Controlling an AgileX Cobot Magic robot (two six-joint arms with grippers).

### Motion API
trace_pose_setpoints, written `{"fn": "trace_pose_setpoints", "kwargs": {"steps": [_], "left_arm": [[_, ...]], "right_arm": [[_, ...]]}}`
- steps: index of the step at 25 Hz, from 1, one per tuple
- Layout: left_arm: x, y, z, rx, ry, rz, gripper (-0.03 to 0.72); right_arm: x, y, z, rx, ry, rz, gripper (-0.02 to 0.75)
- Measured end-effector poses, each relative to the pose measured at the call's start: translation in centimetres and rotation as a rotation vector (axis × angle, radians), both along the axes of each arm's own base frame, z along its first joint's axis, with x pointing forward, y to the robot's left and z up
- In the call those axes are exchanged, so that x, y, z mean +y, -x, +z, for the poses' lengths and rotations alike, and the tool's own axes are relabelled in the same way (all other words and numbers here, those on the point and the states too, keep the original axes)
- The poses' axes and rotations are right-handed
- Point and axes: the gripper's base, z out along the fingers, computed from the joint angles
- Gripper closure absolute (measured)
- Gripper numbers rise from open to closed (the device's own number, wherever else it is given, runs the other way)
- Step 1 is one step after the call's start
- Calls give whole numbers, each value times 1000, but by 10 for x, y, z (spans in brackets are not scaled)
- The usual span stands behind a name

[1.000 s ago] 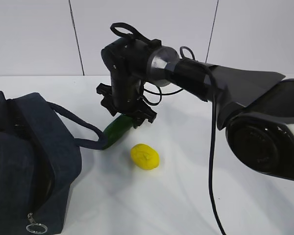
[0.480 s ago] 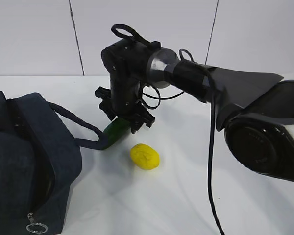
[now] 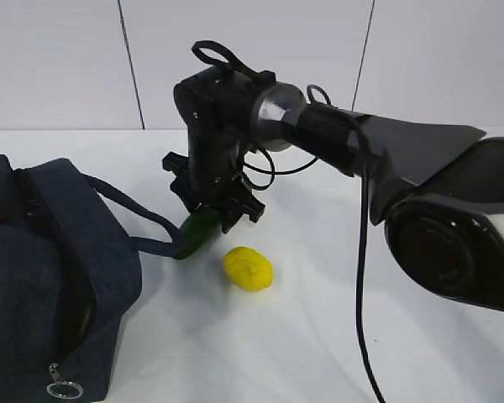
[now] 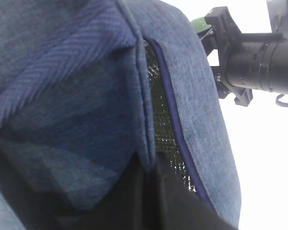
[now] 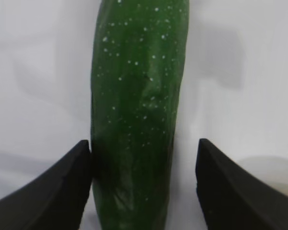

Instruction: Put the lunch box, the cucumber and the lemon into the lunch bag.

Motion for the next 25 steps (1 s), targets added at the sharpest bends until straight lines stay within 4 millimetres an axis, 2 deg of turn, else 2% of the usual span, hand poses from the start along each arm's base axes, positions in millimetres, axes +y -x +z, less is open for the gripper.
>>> {"fn": "trace_pose_setpoints", "kwargs": {"steps": [8,15,25], "left_arm": [[0,0,0,0,1,0,694],[0,0,0,0,1,0,694],[0,0,0,0,2,1,694]], "right_arm": [[1,1,0,12,-11,-3,278],[1,1,0,16,-14,-1,366],[-1,3,4,32,28,44,377]]}}
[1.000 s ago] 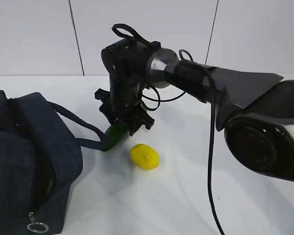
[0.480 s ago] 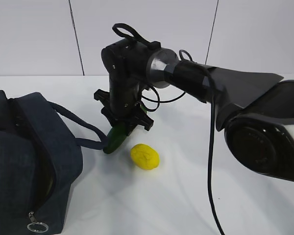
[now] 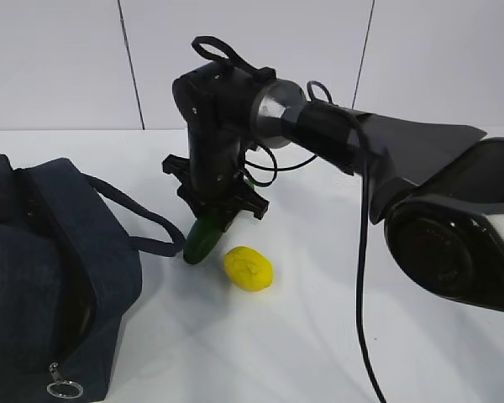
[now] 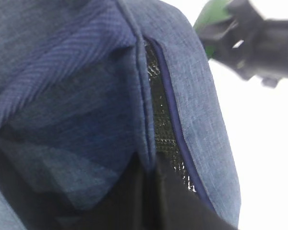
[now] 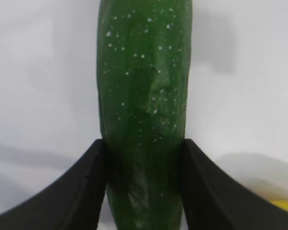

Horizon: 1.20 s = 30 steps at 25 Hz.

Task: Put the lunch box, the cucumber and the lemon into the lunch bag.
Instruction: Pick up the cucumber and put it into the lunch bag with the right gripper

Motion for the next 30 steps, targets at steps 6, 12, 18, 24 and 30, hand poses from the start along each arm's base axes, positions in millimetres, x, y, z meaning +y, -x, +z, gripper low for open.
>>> {"fn": "trace_pose_setpoints", "kwargs": {"steps": [6,12,18,24,30], "left_arm": [[0,0,0,0,1,0,694],[0,0,0,0,1,0,694],[0,0,0,-3,-1,0,694],[0,0,0,-7,-6,-6,694],[0,0,0,-9,-7,-8,694]], "right_arm": [[0,-13,42,-174,63,217,378],[-1,-19,78,-324,174,506,379],[7,-13,91,-345,138,749,379],[19,1,111,-393,25,1019,379],[13,13,158,-485,-9,1039,374]]}}
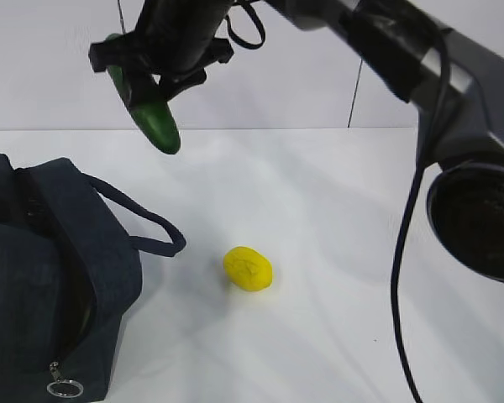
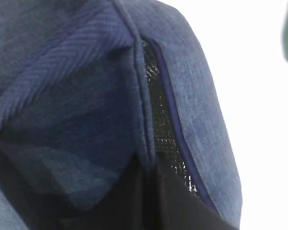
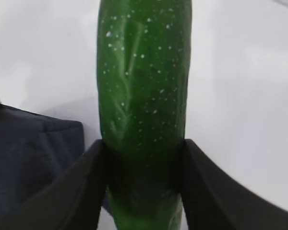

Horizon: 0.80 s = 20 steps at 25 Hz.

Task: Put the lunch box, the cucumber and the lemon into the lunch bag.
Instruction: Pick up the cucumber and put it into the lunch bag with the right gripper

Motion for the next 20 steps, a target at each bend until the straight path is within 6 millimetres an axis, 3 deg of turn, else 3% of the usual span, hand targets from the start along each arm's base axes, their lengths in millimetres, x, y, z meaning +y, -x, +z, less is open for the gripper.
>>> {"fn": "trace_pose_setpoints", "kwargs": {"steps": [5,9,20], "left_arm": [[0,0,0,-1,-1,-1,694],[0,0,0,-2,-2,-3,694],[0,0,0,-7,-8,-10,694]], "right_arm": [[-1,17,38,2,-118,37,379],[0,28,56,29,-209,75,379],[-2,27,57,-9,-169,91,379]]}}
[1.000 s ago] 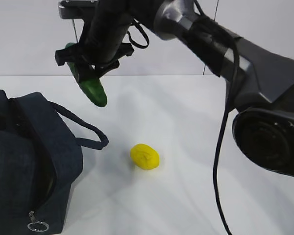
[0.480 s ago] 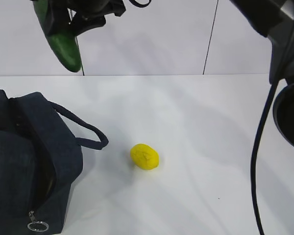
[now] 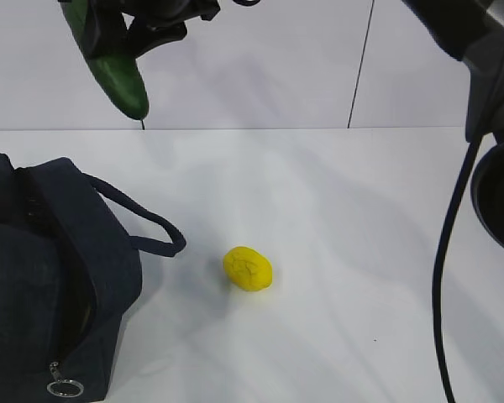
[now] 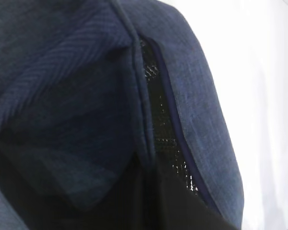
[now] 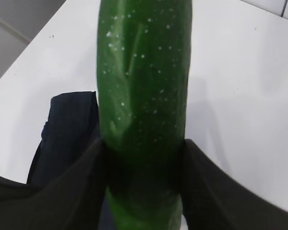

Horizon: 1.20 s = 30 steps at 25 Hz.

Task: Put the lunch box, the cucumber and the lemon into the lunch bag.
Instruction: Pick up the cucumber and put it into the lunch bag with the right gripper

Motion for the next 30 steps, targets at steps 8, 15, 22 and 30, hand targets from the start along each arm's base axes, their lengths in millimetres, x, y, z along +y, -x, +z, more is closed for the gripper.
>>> {"fn": "trace_pose_setpoints", "kwargs": {"steps": [8,15,22,30], "left_arm": [[-1,1,0,9,6,-17,694],[-1,2,0,15,9,-21,694],[-1,2,0,15,9,-21,694],[-1,2,0,15,9,-21,694]], "right_arm": [[-3,-3,-1,-31,42,-20,380],[-2,-5,-9,-16,61,-14,380],[-4,3,-35,121,120,4,380],[-14,35,11,155,-5,52,380]]}}
